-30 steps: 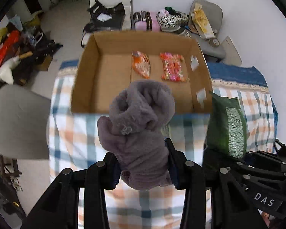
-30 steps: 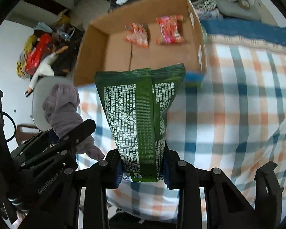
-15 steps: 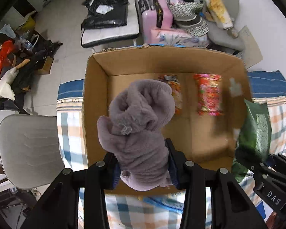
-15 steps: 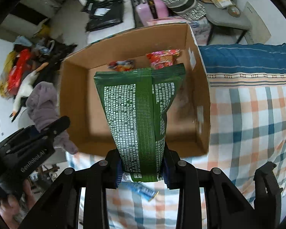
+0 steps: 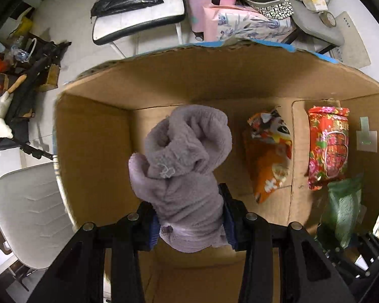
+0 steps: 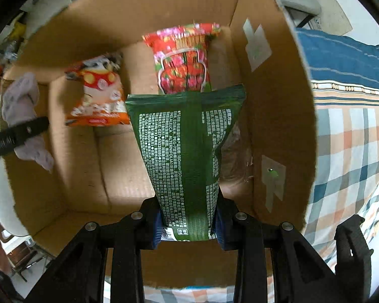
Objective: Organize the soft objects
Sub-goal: 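Carry the plush toy and green bag into the box and release both, then grasp the blue stick packet with the left tool while the right tool grasps the milk carton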
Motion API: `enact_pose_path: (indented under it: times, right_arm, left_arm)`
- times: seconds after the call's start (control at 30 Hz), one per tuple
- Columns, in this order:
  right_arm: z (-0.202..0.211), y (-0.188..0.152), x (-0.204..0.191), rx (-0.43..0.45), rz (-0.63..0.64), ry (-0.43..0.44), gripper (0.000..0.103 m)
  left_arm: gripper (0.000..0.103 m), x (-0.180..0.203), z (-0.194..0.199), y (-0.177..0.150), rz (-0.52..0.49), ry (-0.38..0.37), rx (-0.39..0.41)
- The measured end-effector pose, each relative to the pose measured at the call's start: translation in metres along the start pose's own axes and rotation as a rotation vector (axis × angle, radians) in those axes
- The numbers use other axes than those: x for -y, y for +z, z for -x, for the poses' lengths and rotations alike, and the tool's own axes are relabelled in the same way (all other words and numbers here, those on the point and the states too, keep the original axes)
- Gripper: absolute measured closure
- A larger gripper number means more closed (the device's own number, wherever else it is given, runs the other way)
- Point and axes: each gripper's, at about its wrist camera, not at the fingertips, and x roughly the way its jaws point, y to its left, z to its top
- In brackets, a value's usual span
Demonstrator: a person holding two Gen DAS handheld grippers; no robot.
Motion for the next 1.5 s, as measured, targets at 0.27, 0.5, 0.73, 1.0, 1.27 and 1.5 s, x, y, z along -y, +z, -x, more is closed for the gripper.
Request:
enact_pose_path:
  times: [0.27, 0.5, 0.73, 1.0, 1.27, 1.5]
  right_arm:
    - [-0.031, 0.005, -0.005, -0.068, 0.018, -0.055, 0.068]
    - [-0.033, 0.008, -0.017, -0.091, 0.057, -0.084, 0.047]
    - [-0.009, 0.003, -0.030, -0.034, 0.082, -0.094, 0.020]
    - [0.033, -0.008, -0.040, 0.043, 0.075, -0.056, 0.002]
    - [0.057, -0.053, -0.042, 0.174, 0.103, -0.047, 0.002]
    - [0.084, -0.093, -0.041, 0.265, 0.126, -0.046, 0.002]
  left_arm:
    - [0.062, -0.001, -0.015, 0.015, -0.016, 0.006, -0.026]
    - [0.051, -0.004, -0.004, 0.016, 0.004, -0.013, -0.011]
    - [0.020, -0.009, 0.020, 0.010, 0.023, -0.037, 0.038]
    - [0.005, -0.006, 0.059, -0.030, 0.020, -0.056, 0.138]
    - [0.005, 0.004, 0.098, -0.108, 0.041, -0.049, 0.301]
    - [0.004, 0.011, 0.130, -0.154, 0.046, -0.025, 0.401]
